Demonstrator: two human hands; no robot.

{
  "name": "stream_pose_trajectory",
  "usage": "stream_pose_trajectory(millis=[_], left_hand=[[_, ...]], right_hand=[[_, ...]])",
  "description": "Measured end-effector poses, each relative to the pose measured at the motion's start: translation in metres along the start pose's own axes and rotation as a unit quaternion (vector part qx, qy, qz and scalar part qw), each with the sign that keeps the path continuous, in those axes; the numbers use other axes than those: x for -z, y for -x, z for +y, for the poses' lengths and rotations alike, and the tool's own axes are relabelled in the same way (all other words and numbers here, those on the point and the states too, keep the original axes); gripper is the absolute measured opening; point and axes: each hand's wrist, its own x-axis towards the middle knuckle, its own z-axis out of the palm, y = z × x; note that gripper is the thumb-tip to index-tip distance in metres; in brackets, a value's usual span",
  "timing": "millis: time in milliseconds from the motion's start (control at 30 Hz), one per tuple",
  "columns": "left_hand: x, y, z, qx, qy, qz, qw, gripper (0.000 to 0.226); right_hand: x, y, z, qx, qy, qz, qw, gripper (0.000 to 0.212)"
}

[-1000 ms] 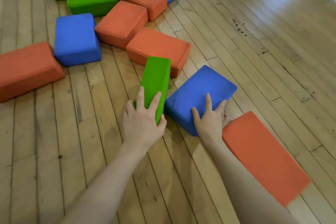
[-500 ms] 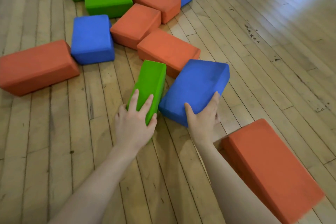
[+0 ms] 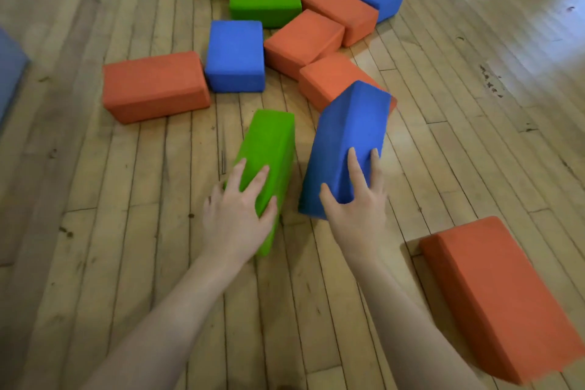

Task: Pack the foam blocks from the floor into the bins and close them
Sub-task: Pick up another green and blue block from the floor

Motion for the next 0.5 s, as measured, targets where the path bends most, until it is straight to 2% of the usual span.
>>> stream_pose_trajectory(millis=[67, 233, 333, 500], left_hand=[[0.023, 0.016, -0.016, 0.001, 0.001, 0.032, 0.999, 0.055], [0.093, 0.060, -0.065, 0.030, 0.007, 0.102, 0.994, 0.053], [0.146, 0.088, -0.089, 0.036, -0.010, 0.157, 0.987, 0.048], [0.252, 0.134, -0.136, 0.050, -0.029, 0.246, 0.968, 0.050]], right_hand=[[-0.002, 0.023, -0.023, 0.047, 0.030, -0.010, 0.998, 0.061], [-0.007, 0.077, -0.095, 0.101, 0.020, -0.059, 0.993, 0.053], [-0.004, 0.101, -0.154, 0.170, 0.005, -0.061, 0.983, 0.051], [0.007, 0.139, -0.271, 0.235, -0.046, -0.050, 0.970, 0.051]])
